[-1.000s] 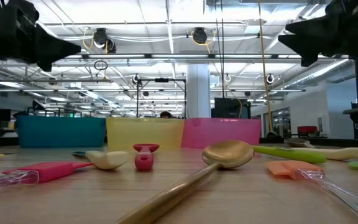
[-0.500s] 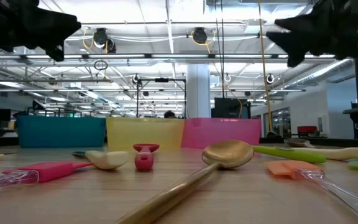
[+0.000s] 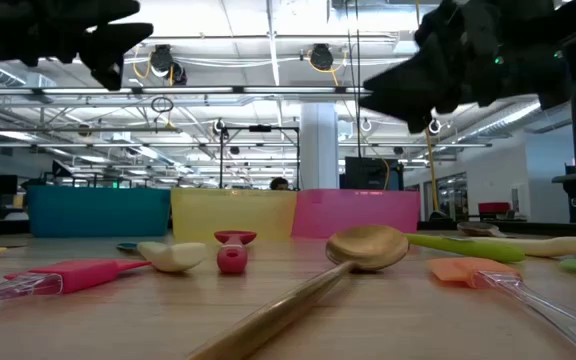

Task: Pick & Place Kitchen Items
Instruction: Put the red serving spoon into the blue bin

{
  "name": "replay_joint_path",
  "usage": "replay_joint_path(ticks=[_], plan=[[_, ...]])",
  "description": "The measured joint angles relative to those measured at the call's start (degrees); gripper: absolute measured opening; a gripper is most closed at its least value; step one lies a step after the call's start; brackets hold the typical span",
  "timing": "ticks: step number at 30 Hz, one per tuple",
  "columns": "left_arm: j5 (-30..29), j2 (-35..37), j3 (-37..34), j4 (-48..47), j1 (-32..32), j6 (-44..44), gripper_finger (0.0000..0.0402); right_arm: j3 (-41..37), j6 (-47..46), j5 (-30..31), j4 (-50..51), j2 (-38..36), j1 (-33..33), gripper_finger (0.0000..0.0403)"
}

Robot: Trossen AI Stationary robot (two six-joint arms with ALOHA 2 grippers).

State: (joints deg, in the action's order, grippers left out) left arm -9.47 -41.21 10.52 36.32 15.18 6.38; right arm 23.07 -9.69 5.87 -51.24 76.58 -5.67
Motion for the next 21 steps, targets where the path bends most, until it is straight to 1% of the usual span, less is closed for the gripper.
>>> replay_joint_path(ticks=[4,8,14,19,21], plan=[[-1.18,-6.49,7.42,-8.53,0.65,0.46,0.0134,1.15,-0.34,0.02,-0.5,3.71,0.0,0.018],[-2.97,-14.12,13.49,-13.84,1.08,3.59,0.0132,1.14,-0.35,0.02,-2.82,5.5,0.0,0.018],[-3.01,-25.08,18.47,-14.8,1.1,9.03,0.0132,1.14,-0.37,0.03,-5.87,7.49,-0.02,0.018],[-3.11,-32.46,20.18,-15.22,1.1,19.85,0.0132,1.13,-0.37,0.04,-6.25,8.04,-0.07,0.018],[-4.37,-35.22,20.92,-15.04,1.1,24.51,0.0131,1.13,-0.36,0.04,-6.49,8.0,-0.07,0.018]])
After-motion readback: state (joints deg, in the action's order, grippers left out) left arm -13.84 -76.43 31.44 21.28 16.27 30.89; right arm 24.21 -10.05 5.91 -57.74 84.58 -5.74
